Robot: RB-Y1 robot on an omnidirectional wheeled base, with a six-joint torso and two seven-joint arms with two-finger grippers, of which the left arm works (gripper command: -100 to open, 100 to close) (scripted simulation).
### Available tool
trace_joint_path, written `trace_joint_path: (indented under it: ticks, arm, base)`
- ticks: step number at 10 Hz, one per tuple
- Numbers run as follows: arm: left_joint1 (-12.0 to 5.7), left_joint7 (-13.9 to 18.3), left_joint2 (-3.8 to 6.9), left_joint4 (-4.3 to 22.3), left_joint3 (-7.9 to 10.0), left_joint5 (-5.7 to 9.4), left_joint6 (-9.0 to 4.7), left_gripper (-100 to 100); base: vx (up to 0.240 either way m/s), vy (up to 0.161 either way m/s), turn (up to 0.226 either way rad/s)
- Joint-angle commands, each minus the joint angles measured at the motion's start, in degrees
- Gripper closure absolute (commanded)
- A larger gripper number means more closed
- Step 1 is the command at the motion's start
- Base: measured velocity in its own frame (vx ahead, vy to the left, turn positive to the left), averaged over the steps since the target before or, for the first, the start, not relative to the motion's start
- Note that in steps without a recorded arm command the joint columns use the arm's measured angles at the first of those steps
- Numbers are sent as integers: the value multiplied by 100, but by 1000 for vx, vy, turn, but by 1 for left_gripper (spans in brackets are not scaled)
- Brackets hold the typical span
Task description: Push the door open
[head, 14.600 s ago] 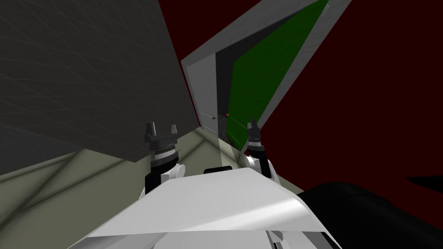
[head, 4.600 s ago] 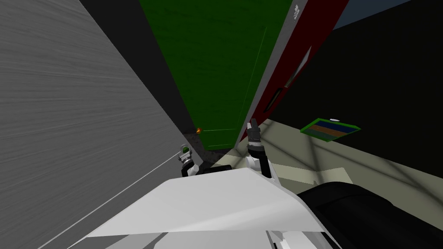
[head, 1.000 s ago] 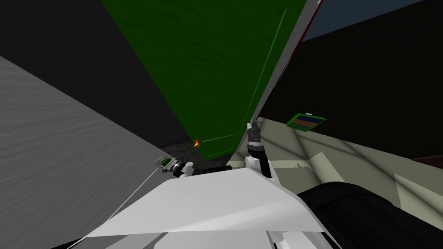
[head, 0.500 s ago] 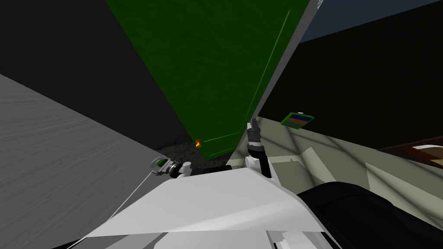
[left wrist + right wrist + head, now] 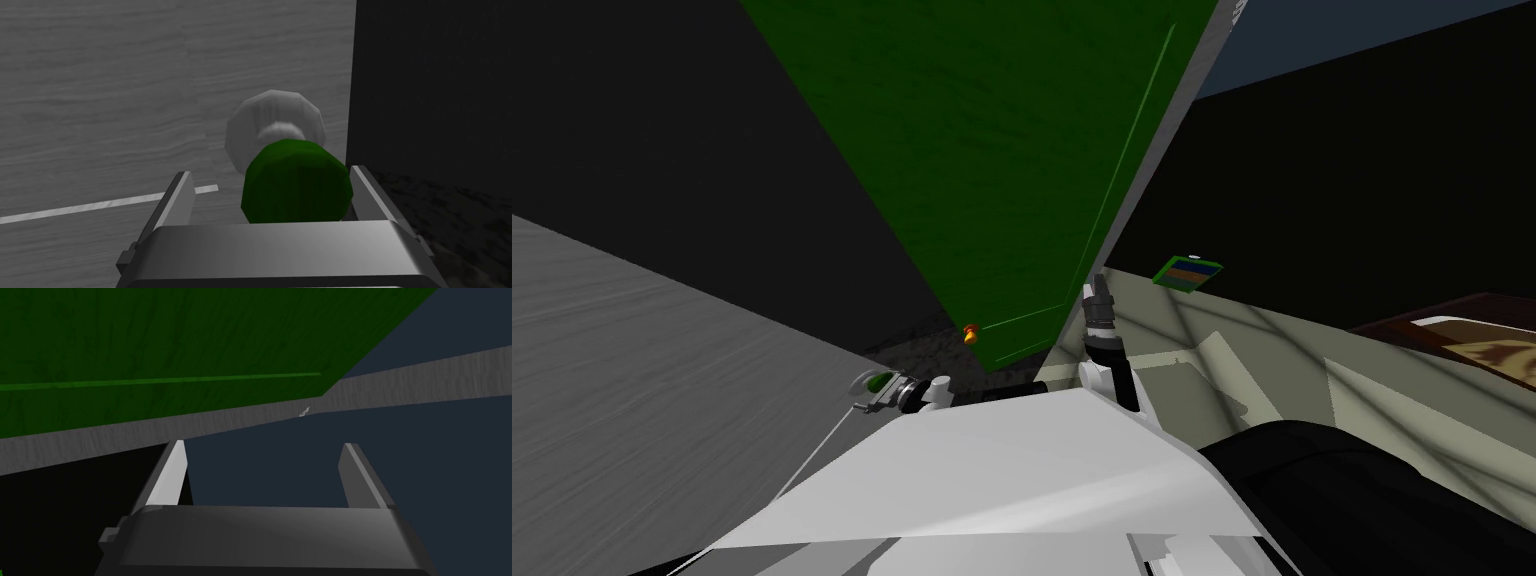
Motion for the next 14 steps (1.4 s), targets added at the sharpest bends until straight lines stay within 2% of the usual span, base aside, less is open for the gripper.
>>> trace_joint_path:
  ticks: [1, 2, 5, 6, 9, 14]
  arm:
    - [100, -45, 88, -23, 209, 125, -163, 100]
    - [100, -45, 88, -23, 209, 125, -163, 100]
    - [73, -112, 127, 11, 417, 282, -314, 100]
    - [73, -112, 127, -124, 417, 282, -314, 100]
    - [73, -112, 127, 11, 417, 282, -314, 100]
    - [73, -112, 127, 11, 417, 282, -314, 100]
  base:
    - [-9, 89, -134]
    - [-2, 68, -55]
    - [-8, 84, -118]
    - [-2, 67, -21]
    - [2, 11, -4]
    - [2, -6, 4]
